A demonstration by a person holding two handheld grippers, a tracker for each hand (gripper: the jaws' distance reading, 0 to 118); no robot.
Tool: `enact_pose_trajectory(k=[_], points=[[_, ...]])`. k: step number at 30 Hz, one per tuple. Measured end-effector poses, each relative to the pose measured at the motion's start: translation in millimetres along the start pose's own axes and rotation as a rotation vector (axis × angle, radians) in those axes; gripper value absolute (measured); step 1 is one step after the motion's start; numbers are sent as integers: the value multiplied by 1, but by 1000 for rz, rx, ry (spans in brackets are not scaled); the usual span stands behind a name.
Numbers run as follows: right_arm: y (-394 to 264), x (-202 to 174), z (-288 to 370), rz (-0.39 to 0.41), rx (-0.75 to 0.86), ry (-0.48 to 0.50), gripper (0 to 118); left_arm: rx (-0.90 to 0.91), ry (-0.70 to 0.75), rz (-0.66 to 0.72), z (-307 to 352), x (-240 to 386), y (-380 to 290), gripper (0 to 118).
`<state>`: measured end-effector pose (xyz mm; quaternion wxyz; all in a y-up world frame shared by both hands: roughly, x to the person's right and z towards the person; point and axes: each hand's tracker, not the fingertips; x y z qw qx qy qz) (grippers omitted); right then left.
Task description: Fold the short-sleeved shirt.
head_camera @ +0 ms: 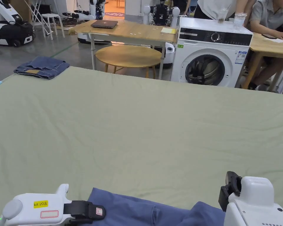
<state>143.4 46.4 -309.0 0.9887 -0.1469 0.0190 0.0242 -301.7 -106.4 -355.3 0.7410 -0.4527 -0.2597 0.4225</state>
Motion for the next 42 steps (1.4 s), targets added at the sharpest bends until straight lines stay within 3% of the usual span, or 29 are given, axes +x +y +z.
enact_pose_trajectory(k=[8, 12, 18, 29, 35, 42], points=[[2, 4, -2, 6, 0, -4, 0, 67, 46, -67, 53, 53, 15, 3], [3, 2, -6, 8, 2, 8, 0, 110, 258, -186, 95, 81, 27, 3], [2, -3, -9, 9, 6, 27, 0, 140, 496, -238, 115, 125, 24, 3], [-3, -3, -7, 5, -14, 32, 0, 100, 492, -295, 49, 197, 4, 3], [-8, 8, -10, 6, -20, 24, 0, -30, 528, -426, -26, 225, -12, 3], [-9, 15, -7, -4, -25, 10, 0, -142, 541, -460, -114, 237, -28, 3]])
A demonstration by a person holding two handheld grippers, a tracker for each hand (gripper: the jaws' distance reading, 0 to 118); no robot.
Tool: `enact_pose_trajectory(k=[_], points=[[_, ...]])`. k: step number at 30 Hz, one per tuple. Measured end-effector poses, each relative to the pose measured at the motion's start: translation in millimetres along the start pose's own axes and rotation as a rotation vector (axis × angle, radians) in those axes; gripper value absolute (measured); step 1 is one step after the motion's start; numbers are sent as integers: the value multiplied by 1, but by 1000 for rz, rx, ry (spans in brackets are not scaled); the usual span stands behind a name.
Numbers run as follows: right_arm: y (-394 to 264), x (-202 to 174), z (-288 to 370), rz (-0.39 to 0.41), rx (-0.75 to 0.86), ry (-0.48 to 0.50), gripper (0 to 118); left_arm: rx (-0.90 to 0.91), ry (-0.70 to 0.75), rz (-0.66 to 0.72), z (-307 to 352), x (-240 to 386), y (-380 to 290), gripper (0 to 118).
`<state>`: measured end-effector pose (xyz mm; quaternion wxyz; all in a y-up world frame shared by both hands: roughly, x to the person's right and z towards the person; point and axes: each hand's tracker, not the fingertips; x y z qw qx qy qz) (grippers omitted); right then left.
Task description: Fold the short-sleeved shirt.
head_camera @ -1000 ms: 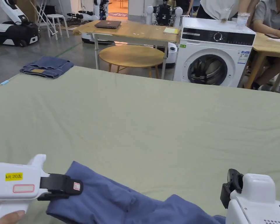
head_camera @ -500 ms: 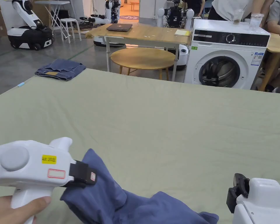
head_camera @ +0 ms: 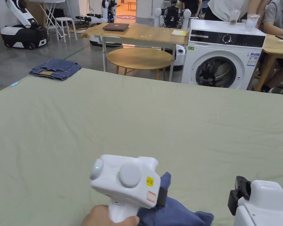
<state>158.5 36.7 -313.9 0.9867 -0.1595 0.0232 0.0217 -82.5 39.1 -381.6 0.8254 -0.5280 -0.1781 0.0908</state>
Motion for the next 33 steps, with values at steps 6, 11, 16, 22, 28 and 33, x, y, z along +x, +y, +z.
enact_pose_trajectory(k=[6, 11, 16, 22, 28, 33], points=[[0, 0, 4, 0, -7, -12, 0, -56, 13, 8, -40, 19, -6, 3], [-4, 2, 3, 3, -20, -16, 0, -47, 28, 43, -48, 23, -8, 10], [-6, 3, 3, 7, -26, -17, 0, -68, -142, 100, -32, 9, -7, 26], [-7, 6, 2, 5, -30, -24, 0, 23, -258, 156, 13, -11, -8, 26], [-11, 7, 1, 0, -41, -24, 0, 25, -426, 258, 13, -29, -8, 26], [-12, 7, 1, 1, -47, -26, 0, 32, -353, 181, -8, -27, -12, 26]])
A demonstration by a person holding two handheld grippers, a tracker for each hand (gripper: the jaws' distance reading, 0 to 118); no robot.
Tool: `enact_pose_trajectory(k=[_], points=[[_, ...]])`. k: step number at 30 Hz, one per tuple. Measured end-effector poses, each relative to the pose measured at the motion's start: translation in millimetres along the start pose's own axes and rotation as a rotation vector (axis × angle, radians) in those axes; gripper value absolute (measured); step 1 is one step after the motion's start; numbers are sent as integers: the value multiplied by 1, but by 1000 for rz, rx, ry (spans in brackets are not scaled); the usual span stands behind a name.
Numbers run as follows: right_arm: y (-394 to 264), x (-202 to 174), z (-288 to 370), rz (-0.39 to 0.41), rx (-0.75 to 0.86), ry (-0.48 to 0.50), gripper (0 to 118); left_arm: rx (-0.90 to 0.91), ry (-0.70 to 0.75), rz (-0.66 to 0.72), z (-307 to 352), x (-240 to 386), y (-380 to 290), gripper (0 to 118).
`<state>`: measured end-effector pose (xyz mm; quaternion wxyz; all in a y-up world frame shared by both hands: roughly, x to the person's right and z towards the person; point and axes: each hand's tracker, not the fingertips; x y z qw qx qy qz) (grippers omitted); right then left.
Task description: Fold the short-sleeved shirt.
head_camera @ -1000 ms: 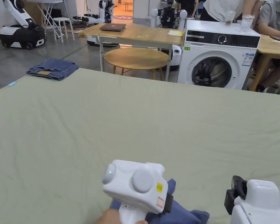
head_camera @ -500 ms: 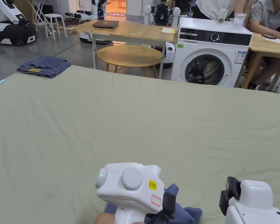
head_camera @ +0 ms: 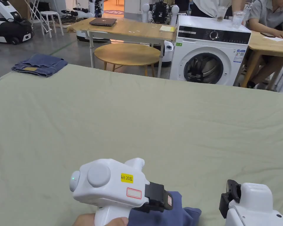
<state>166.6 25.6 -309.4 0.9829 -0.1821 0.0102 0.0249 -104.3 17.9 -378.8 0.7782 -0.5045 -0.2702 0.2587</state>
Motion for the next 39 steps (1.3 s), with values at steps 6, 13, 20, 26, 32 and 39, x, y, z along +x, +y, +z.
enact_pose_trajectory(k=[6, 13, 20, 26, 32, 39], points=[[-2, 2, 1, 0, -4, -3, 0, -49, -11, 102, -59, -41, -3, 17], [-6, 10, 3, 8, -5, -13, 0, -211, -131, 144, -100, -52, -28, 6], [-10, 18, -2, -11, 2, -24, 0, -156, -70, 64, -94, -45, -34, 2], [0, 16, -5, -14, 33, -27, 0, -54, -51, -35, -52, -20, -20, 2], [20, 8, -8, -21, 110, -19, 0, 358, 222, -294, 21, 1, -10, 2], [38, -7, -9, -50, 208, -16, 0, 856, 500, -526, 66, 6, -32, 2]])
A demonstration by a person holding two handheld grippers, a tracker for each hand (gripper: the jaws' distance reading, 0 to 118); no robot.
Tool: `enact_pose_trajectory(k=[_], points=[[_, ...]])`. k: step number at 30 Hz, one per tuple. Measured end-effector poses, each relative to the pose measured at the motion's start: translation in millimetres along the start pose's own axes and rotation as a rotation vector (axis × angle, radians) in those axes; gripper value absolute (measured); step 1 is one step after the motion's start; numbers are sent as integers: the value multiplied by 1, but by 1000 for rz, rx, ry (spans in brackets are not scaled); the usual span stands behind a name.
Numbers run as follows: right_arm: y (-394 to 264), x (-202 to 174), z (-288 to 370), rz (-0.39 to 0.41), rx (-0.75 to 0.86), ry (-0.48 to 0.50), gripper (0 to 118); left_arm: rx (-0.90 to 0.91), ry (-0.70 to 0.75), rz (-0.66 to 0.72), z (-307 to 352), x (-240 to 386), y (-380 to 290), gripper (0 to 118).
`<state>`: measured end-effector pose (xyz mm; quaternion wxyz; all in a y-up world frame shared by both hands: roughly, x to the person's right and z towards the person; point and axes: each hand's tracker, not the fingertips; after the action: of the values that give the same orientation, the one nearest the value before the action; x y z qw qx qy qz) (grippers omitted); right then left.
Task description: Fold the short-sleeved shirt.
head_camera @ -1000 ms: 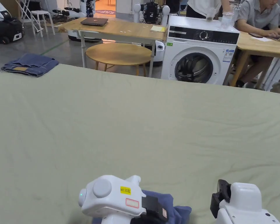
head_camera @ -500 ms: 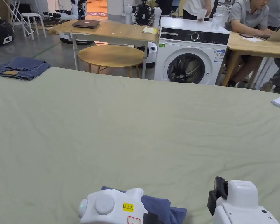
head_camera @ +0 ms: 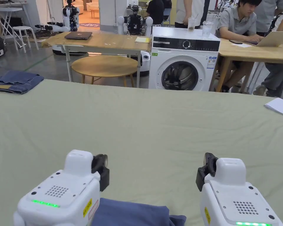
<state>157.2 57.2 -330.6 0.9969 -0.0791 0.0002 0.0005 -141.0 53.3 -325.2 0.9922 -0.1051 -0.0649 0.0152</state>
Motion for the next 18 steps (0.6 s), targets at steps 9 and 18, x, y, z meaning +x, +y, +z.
enact_pose_trajectory(k=[9, 18], points=[[9, -11, 5, -10, 68, -14, 0, 152, 142, 9, 17, -14, 9, 2], [-46, -29, 26, 34, -219, 136, 0, 28, 140, 60, 22, -43, -10, 2]])
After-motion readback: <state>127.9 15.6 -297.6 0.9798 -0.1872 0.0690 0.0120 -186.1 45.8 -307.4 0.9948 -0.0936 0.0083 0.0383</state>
